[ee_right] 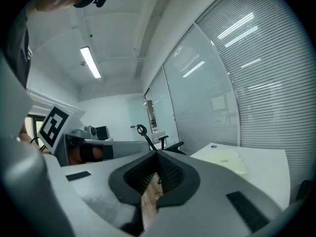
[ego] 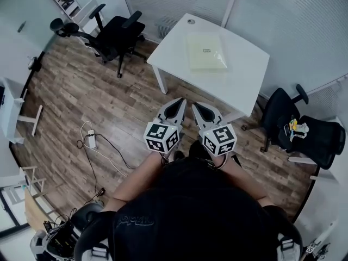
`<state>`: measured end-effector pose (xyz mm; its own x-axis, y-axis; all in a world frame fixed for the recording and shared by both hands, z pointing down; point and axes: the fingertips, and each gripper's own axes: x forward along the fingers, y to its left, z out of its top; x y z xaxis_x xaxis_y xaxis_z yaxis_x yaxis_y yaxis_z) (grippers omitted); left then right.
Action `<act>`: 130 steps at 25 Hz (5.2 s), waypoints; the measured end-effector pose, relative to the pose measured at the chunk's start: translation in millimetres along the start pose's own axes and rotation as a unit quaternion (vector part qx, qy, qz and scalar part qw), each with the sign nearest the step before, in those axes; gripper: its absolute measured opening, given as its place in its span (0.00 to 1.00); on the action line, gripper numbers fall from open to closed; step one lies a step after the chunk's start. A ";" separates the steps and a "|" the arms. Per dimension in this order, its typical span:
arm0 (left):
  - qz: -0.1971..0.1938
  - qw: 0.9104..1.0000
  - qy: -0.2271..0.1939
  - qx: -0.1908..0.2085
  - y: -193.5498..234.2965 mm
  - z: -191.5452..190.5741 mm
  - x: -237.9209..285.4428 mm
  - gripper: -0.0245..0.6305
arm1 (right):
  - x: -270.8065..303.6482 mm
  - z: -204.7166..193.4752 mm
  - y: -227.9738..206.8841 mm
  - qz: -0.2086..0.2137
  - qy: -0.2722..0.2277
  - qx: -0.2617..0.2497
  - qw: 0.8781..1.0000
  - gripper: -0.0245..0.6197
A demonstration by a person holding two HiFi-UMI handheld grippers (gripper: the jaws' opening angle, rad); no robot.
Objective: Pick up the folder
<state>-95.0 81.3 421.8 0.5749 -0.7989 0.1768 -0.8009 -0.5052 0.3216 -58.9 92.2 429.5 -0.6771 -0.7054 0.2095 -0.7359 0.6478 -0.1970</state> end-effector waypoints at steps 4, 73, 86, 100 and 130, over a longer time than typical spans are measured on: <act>0.003 1.000 0.001 0.005 1.0 3.2 22.6 0.06 | 7.6 3.2 -22.1 0.005 -0.002 0.002 1.000 0.07; -0.136 0.988 0.075 -0.005 195.5 103.6 357.8 0.06 | 271.0 94.7 -296.2 -0.143 0.012 0.036 0.989 0.07; -0.147 0.985 0.089 -0.011 199.6 99.0 376.9 0.06 | 272.6 91.4 -316.4 -0.166 0.019 0.043 0.985 0.07; -0.111 0.983 0.148 -0.019 209.6 54.8 413.1 0.06 | 271.7 59.5 -370.8 -0.158 0.051 0.082 0.983 0.07; -0.031 0.932 0.350 -0.091 264.5 -124.5 445.3 0.33 | 270.1 -119.6 -487.4 -0.122 0.230 0.146 0.954 0.33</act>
<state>-30.0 -367.4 701.5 0.6388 -0.3299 0.6951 -0.7574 -0.4282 0.4929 116.6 -379.7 696.6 -0.4644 -0.5816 0.6679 -0.8853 0.3247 -0.3328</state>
